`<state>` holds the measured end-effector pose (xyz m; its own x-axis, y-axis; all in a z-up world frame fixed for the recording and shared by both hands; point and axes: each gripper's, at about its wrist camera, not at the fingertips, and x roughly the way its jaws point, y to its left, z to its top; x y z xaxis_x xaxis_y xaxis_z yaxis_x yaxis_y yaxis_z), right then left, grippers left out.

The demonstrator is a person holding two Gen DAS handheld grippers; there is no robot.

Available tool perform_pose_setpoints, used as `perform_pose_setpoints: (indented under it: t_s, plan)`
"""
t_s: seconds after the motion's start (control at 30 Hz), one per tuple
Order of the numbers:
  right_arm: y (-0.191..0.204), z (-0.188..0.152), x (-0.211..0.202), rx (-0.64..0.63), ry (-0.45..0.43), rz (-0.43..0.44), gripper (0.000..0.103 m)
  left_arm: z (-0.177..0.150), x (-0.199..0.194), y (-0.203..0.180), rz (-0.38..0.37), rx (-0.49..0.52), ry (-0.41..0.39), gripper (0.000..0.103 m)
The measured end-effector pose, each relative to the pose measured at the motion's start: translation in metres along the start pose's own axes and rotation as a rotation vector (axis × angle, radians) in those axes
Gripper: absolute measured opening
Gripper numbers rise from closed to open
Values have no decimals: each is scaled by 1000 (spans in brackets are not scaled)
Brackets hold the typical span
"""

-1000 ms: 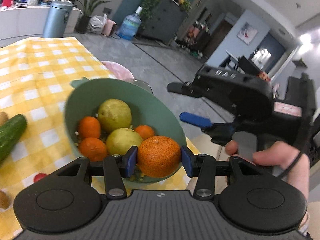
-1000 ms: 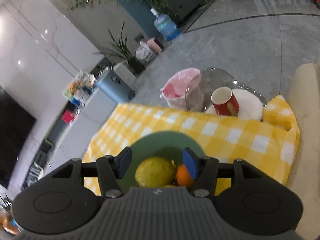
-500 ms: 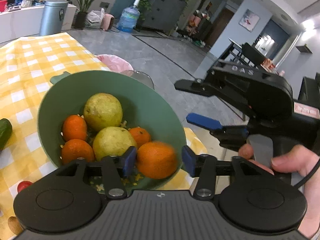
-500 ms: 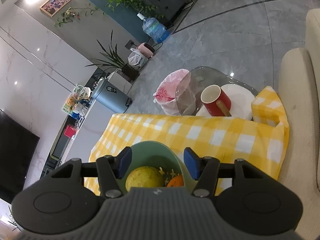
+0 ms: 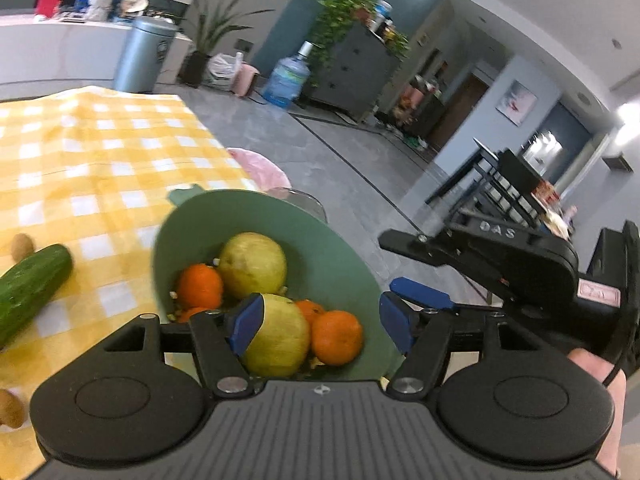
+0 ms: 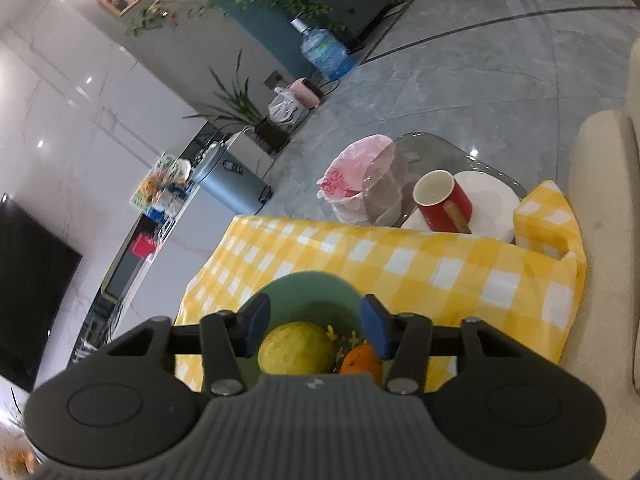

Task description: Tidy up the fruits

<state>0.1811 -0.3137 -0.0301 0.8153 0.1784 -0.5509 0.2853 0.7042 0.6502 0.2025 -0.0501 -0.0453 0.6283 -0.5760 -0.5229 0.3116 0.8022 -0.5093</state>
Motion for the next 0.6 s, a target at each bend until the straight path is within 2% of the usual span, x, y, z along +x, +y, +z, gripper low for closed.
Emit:
perform_pose_setpoints:
  t_s: [0.07, 0.3, 0.4, 0.5, 0.57, 0.6]
  plan:
    - [4, -2, 1, -19, 8, 3, 41, 0, -5, 5, 7, -22, -15, 78]
    - [13, -5, 3, -71, 36, 4, 41, 6, -19, 10, 45, -45, -26, 78]
    - [23, -10, 9, -125, 100, 26, 41, 10, -31, 10, 16, -54, -38, 78]
    - [34, -18, 14, -164, 134, 35, 41, 13, -43, 10, 28, -55, -50, 78]
    - [41, -21, 14, -184, 151, 48, 44, 15, -51, 9, 50, -47, -62, 78]
    - [44, -23, 14, -194, 160, 52, 49, 16, -55, 9, 69, -46, -62, 78]
